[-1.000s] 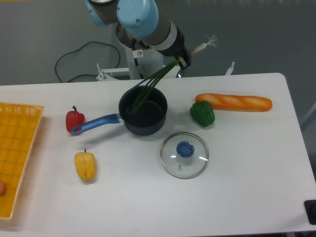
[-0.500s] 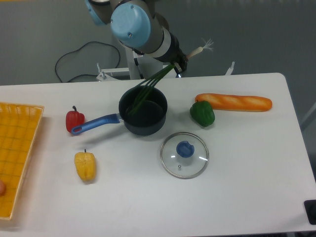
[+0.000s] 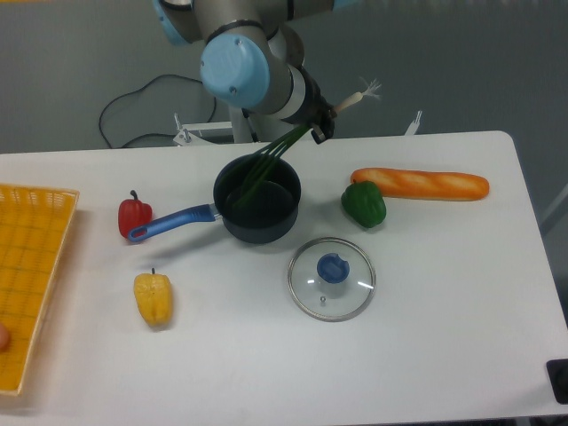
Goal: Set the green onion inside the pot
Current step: 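Raise the gripper higher, dangling the onion tips into the saucepan, then lower the green onions down into the saucepan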
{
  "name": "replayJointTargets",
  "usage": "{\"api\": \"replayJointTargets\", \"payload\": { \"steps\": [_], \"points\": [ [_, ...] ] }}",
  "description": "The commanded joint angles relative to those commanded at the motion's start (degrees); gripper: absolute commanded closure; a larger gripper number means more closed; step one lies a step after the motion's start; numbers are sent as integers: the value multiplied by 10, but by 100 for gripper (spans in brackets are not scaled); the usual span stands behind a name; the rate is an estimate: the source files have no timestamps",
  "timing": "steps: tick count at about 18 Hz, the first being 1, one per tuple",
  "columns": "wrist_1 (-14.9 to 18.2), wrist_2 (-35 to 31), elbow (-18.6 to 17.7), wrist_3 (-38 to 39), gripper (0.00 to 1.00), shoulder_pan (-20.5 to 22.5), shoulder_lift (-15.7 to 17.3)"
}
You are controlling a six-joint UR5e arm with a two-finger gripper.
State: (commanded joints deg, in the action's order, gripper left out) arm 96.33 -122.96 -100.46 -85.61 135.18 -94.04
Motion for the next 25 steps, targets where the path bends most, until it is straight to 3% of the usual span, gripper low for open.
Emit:
{"api": "replayJointTargets", "payload": {
  "steps": [17, 25],
  "points": [
    [-9, -2, 3, 22, 88, 0, -18],
    [-19, -1, 16, -10, 88, 12, -21]
  ]
}}
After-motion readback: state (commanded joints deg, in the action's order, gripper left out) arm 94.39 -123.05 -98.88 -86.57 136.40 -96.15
